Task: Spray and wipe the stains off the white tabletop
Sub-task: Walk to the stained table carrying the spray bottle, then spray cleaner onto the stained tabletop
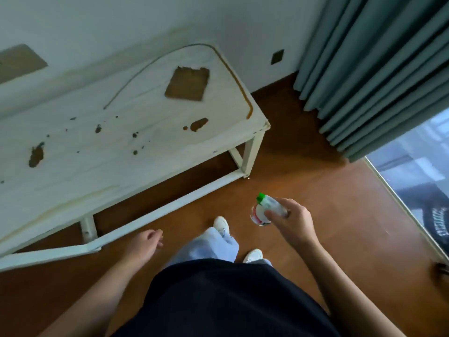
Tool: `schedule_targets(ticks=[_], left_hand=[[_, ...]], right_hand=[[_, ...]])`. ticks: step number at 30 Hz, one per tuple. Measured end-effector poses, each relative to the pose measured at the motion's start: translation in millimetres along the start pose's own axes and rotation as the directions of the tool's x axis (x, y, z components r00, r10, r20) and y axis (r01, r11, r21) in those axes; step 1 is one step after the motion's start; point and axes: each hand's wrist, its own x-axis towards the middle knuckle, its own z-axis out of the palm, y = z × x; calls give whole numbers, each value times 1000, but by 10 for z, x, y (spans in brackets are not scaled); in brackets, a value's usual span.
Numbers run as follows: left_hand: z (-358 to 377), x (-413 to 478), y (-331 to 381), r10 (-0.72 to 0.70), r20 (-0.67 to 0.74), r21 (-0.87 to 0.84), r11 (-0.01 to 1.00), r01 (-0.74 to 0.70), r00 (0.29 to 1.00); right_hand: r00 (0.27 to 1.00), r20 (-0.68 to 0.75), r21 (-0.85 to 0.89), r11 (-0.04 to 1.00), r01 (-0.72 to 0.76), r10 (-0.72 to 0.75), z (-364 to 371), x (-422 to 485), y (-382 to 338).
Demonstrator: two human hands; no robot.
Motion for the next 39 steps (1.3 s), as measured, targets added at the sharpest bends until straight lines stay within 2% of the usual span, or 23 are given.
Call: schedule_targets(ticks=[4, 11, 15, 21, 26, 29, 33, 39], left_hand=[[-105, 195, 351, 64, -3, -73, 995, -64, 998], [-641, 653, 1331, 284, -28, -6, 959, -284, 958], [-1000, 814, 1678, 331, -84, 9, 943, -331, 940], [-1230, 961, 1865, 363, -197, 289, 909, -300, 911], [-1230, 997, 2103, 492, -332, 537, 800, -268, 805], [-1239, 1037, 2279, 492, -366, 593, 778, -209, 790], [-1219, 1150, 2500, 448, -465, 584, 803, -116, 764], [-1176, 1357, 2689, 541, -482, 607, 774, -182, 689]], right_hand=[[993, 69, -7, 995, 98, -98, -48, 550, -563], [952, 112, 1, 958, 285, -284, -120, 1322, -1582], [919, 144, 12, 929, 370, -368, -89, 1726, -2065], [836, 296, 18, 878, 479, -462, 32, 2305, -2548], [788, 321, 36, 839, 544, -525, 45, 2760, -2711], [755, 356, 44, 817, 575, -550, 13, 3033, -2777], [748, 377, 129, 831, 541, -546, -8, 3361, -2860], [764, 396, 119, 854, 507, -509, 179, 3749, -2818]])
